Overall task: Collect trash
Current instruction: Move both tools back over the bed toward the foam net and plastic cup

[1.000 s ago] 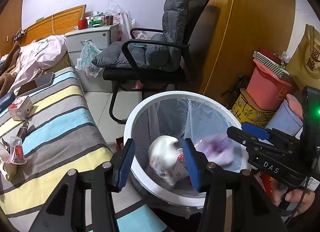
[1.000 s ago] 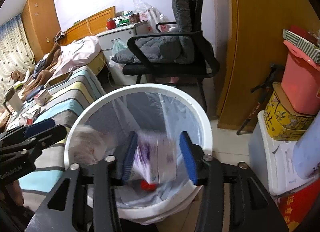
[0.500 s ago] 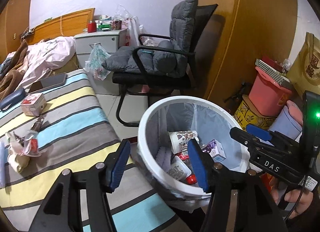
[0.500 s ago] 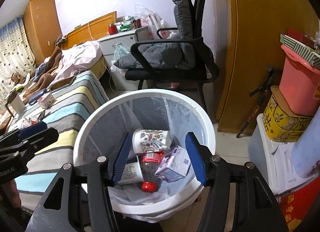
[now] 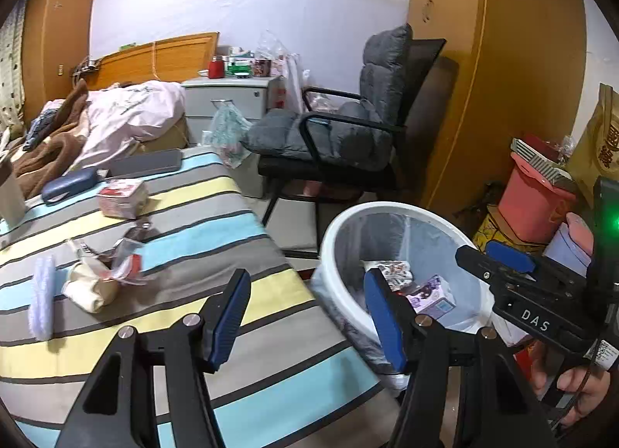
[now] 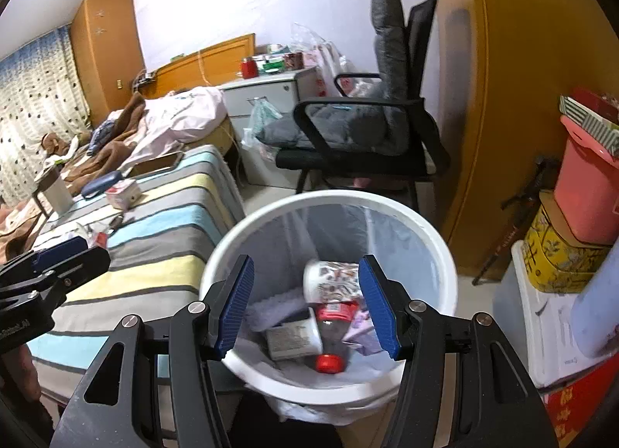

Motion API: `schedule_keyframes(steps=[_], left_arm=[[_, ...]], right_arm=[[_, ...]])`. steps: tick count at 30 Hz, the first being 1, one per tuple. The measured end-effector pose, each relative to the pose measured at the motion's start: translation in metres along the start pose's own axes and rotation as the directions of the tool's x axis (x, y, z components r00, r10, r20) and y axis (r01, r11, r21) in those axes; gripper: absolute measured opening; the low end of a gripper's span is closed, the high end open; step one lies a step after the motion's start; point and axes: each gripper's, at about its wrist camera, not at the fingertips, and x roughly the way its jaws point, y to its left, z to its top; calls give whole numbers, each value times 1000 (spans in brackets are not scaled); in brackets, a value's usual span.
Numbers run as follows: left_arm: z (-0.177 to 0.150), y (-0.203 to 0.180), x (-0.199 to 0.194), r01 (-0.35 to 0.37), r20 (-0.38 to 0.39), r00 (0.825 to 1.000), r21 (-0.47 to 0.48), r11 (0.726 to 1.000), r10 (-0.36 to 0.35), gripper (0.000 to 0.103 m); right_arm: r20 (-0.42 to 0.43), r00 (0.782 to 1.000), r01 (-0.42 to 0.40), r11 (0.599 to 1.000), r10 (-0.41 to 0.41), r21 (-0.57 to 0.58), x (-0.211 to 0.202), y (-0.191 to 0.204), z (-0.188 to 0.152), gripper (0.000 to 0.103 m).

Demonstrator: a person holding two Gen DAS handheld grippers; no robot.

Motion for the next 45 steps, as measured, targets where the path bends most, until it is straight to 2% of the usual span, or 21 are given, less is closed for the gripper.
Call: schedule_keyframes(steps=[11,20,29,37,40,45], left_arm=[[-12,44,-32,-87,36,995,-63,994,89,66],[-25,83,-52,-177,46,982,-112,978,183,67],[-41,141,-71,-268,31,960,-203,942,280,68],[-53,187,-78,-334,-5,938,-271,903,346,70],[-57,201,-76,-349,-25,934,-289,892,358,70],[-62,222,-67,-345,-54,936,-319,883,347,71]], right_arm=[[22,997,-70,996,71,-55,0,39,1,58],[16,991,-130,986,133,-105,9,78,6,59],[-10,980,-199,965,200,-171,21,120,7,60],[-68,965,-261,947,252,-189,40,154,9,61],[-89,960,-279,941,266,-191,49,165,10,61],[-132,950,-305,931,283,-200,63,180,9,61]])
